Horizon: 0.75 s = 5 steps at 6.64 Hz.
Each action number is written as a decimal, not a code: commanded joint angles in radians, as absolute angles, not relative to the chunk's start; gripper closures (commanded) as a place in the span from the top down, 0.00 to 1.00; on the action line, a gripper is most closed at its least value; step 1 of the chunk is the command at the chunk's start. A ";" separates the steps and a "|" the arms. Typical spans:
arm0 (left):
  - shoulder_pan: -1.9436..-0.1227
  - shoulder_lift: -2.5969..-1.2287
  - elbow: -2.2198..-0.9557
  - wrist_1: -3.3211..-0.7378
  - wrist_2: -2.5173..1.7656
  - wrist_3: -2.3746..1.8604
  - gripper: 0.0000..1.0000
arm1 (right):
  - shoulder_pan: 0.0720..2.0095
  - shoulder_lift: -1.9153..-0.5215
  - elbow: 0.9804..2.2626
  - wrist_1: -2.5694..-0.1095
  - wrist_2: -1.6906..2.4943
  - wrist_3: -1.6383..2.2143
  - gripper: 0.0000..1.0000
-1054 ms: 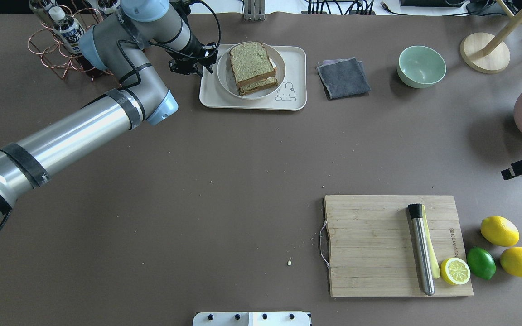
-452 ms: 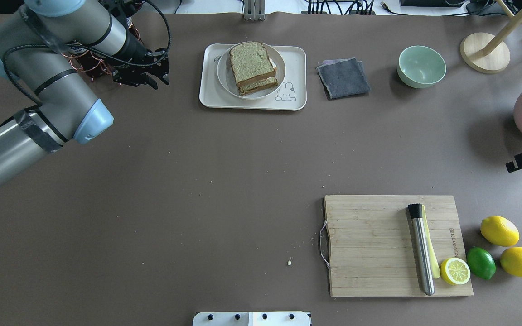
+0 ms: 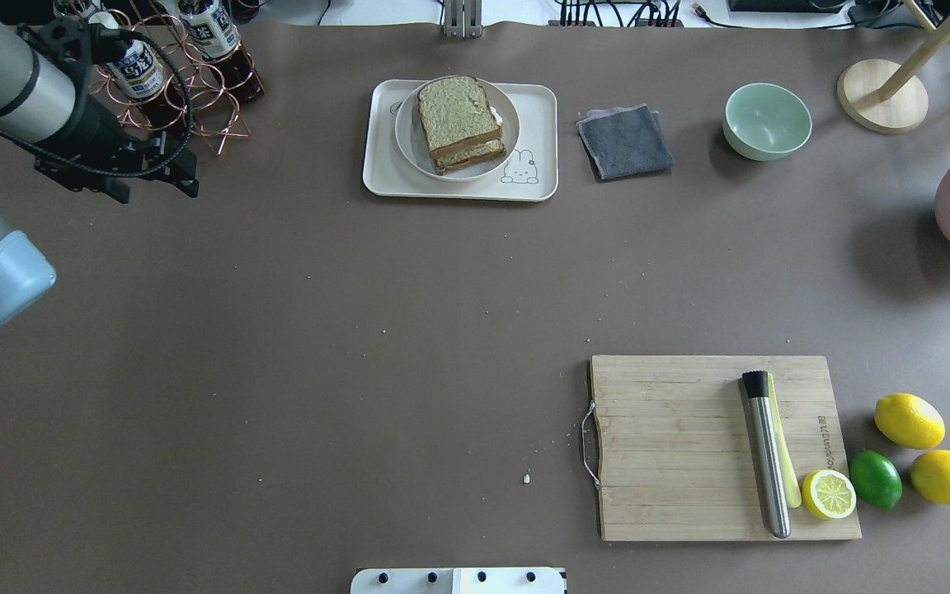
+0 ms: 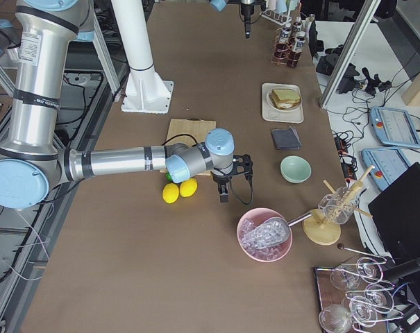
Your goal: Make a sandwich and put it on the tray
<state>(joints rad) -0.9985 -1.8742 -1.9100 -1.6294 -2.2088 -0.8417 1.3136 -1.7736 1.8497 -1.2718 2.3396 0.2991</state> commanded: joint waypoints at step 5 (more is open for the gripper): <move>-1.392 -1.425 -1.949 -1.597 -2.221 0.025 0.98 | 1.472 -1.838 1.825 -1.424 2.312 -0.133 1.00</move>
<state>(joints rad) -1.3162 -1.4677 -1.9851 -1.6004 -2.2207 -0.0788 1.4597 -1.8224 1.8310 -1.4240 2.3171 -0.0983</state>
